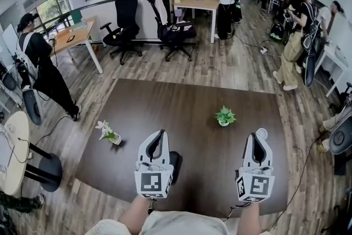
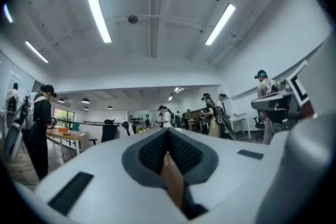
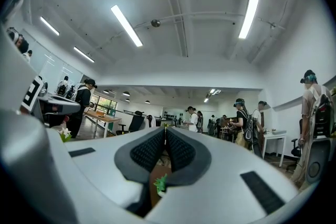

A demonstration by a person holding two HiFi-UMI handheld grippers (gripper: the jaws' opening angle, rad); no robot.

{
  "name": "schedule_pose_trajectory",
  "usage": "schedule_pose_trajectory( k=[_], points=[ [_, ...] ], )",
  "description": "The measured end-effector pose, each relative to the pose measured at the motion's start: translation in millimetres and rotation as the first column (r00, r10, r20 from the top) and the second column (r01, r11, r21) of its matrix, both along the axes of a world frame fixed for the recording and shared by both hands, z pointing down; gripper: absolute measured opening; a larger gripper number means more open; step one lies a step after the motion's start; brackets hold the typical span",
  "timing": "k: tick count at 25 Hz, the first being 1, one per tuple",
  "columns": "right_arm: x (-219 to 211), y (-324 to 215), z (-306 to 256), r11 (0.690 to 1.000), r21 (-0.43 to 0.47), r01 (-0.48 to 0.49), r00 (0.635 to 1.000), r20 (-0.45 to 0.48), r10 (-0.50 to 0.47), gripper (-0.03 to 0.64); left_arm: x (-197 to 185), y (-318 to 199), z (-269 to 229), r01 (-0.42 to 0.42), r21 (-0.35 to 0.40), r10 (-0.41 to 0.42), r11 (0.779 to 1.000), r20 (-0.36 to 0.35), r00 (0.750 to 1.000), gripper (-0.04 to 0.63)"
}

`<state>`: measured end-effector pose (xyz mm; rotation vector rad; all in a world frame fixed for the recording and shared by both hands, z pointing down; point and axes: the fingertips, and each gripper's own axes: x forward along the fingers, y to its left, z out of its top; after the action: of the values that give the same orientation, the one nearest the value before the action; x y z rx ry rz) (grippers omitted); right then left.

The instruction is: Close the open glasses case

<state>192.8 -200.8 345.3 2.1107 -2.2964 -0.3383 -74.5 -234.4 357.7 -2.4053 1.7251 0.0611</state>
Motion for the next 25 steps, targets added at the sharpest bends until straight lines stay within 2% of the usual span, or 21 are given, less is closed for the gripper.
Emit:
schedule_pose_trajectory(
  k=[18, 25],
  points=[
    [-4, -1, 3, 1.000, -0.017, 0.008, 1.000, -0.016, -0.008, 0.008, 3, 1, 6, -0.006, -0.019, 0.006, 1.000, 0.019, 1.000, 0.003],
    [-2, -4, 13, 0.999, -0.050, 0.004, 1.000, -0.019, -0.005, 0.009, 4, -2, 11, -0.004, -0.032, 0.005, 0.999, 0.016, 1.000, 0.003]
  ],
)
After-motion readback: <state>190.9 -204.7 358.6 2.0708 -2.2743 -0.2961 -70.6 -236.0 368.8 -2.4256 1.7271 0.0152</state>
